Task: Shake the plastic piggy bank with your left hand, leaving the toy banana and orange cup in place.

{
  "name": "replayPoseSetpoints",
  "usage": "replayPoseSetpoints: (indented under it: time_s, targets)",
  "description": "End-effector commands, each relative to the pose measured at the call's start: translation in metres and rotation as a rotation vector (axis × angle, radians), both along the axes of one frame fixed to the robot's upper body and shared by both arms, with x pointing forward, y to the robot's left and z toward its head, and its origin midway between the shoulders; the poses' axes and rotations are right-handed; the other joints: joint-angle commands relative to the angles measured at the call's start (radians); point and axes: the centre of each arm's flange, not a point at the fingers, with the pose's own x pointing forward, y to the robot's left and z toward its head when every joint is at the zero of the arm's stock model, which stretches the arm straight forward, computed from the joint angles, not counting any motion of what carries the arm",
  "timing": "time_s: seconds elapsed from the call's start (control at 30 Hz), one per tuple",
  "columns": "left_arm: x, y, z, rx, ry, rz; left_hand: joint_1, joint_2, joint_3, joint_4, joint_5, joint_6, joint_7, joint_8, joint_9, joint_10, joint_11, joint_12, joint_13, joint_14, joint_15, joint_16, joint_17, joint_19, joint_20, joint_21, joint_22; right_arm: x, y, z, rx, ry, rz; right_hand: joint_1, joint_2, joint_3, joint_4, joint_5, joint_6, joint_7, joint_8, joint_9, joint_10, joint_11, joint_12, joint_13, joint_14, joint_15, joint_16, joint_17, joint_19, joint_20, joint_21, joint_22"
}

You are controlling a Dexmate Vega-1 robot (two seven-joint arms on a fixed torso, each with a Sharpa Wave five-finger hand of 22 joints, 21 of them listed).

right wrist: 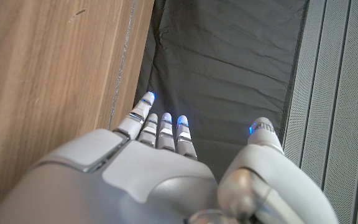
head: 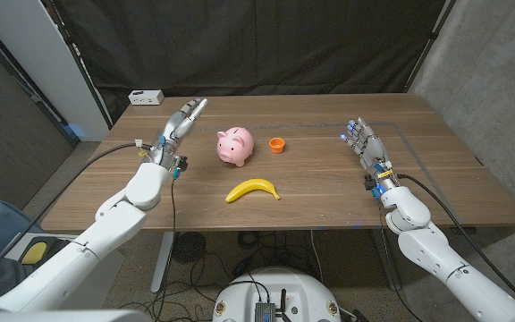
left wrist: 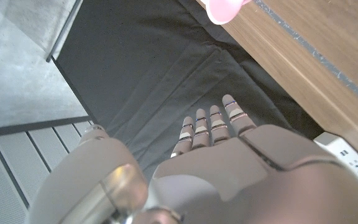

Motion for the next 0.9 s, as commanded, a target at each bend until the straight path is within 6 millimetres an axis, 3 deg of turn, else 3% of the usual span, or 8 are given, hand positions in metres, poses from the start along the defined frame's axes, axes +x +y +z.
replayPoseSetpoints:
  time_s: [0.03, 0.4, 0.9]
  targets:
    - [0.007, 0.019, -0.026, -0.196, 0.070, -0.068, -0.006, 0.001, -0.003, 0.004, 0.010, 0.009, 0.066, 0.002, 0.001, 0.006, 0.016, 0.007, -0.002, 0.006, 0.007, 0.008, 0.003, 0.005, -0.003, 0.004, 0.003, 0.005, 0.001, 0.002, 0.001, 0.012, 0.005, 0.003, -0.006, -0.004, -0.003, 0.003, 0.003, 0.006, 0.001, 0.001, 0.008, 0.006, -0.004, -0.001, 0.003, 0.006, -0.002, 0.000, -0.001, 0.001, -0.003, 0.002]
    - [0.017, 0.016, -0.044, -0.263, 0.155, -0.168, -0.006, 0.006, -0.002, 0.003, 0.011, 0.004, 0.057, -0.001, 0.001, 0.001, 0.010, 0.005, -0.012, 0.007, 0.005, 0.006, 0.002, 0.009, 0.008, 0.005, 0.003, 0.017, 0.005, 0.000, 0.019, 0.025, 0.021, 0.003, -0.006, -0.005, -0.003, 0.003, 0.004, 0.011, 0.000, 0.001, 0.011, 0.008, -0.004, -0.002, 0.004, 0.009, -0.002, -0.001, -0.001, 0.006, -0.002, 0.002]
    - [0.017, 0.013, -0.050, -0.299, 0.116, -0.125, 0.001, 0.023, 0.005, -0.005, 0.011, 0.035, 0.047, 0.009, 0.000, 0.031, 0.003, 0.015, -0.029, 0.032, -0.005, 0.013, 0.001, 0.018, 0.017, 0.009, 0.003, 0.021, 0.006, -0.001, 0.025, 0.029, 0.021, 0.002, -0.005, -0.005, -0.002, 0.004, 0.003, 0.011, -0.001, 0.001, 0.010, 0.007, -0.007, -0.003, 0.004, 0.010, -0.003, -0.001, -0.002, 0.006, -0.001, 0.002]
